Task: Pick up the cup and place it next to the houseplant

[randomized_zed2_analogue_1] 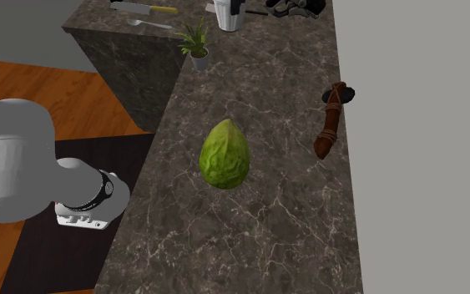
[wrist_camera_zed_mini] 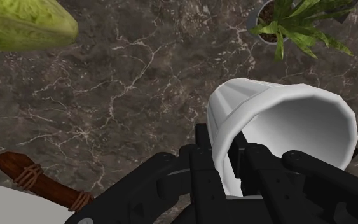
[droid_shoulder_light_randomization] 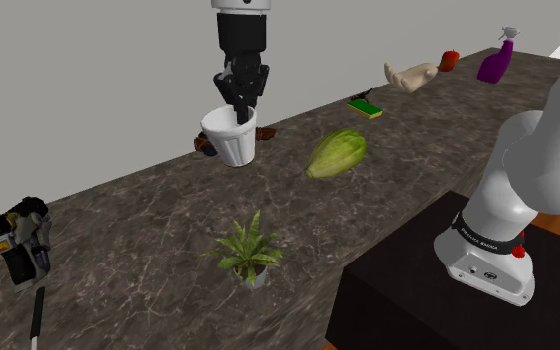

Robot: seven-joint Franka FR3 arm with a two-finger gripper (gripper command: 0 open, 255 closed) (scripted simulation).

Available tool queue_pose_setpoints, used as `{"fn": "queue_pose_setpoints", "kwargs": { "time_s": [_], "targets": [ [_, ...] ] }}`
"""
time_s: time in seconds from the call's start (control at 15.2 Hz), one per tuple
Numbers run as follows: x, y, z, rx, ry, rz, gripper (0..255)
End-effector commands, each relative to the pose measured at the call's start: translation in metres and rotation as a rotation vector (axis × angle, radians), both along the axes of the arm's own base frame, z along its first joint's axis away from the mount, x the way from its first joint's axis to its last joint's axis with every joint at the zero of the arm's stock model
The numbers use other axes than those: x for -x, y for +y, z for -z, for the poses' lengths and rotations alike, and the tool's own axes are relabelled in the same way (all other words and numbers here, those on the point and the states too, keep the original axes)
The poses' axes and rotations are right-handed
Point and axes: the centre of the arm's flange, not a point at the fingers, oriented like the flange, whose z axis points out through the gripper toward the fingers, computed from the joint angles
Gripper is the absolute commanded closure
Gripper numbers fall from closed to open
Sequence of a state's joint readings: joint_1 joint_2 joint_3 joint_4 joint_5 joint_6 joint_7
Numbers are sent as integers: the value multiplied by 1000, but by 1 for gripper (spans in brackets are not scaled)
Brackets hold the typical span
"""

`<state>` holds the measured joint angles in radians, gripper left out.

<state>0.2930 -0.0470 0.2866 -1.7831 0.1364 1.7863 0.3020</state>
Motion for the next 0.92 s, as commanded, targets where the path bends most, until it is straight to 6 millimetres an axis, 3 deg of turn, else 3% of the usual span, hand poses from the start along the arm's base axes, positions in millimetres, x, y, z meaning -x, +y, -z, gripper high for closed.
{"fn": "queue_pose_setpoints", "kwargs": {
  "time_s": [0.0, 0.86],
  "targets": [
    [-1, -1, 11, 0, -1, 0, 255],
    [-1, -1, 80, 0, -1, 0, 255]
  ]
}}
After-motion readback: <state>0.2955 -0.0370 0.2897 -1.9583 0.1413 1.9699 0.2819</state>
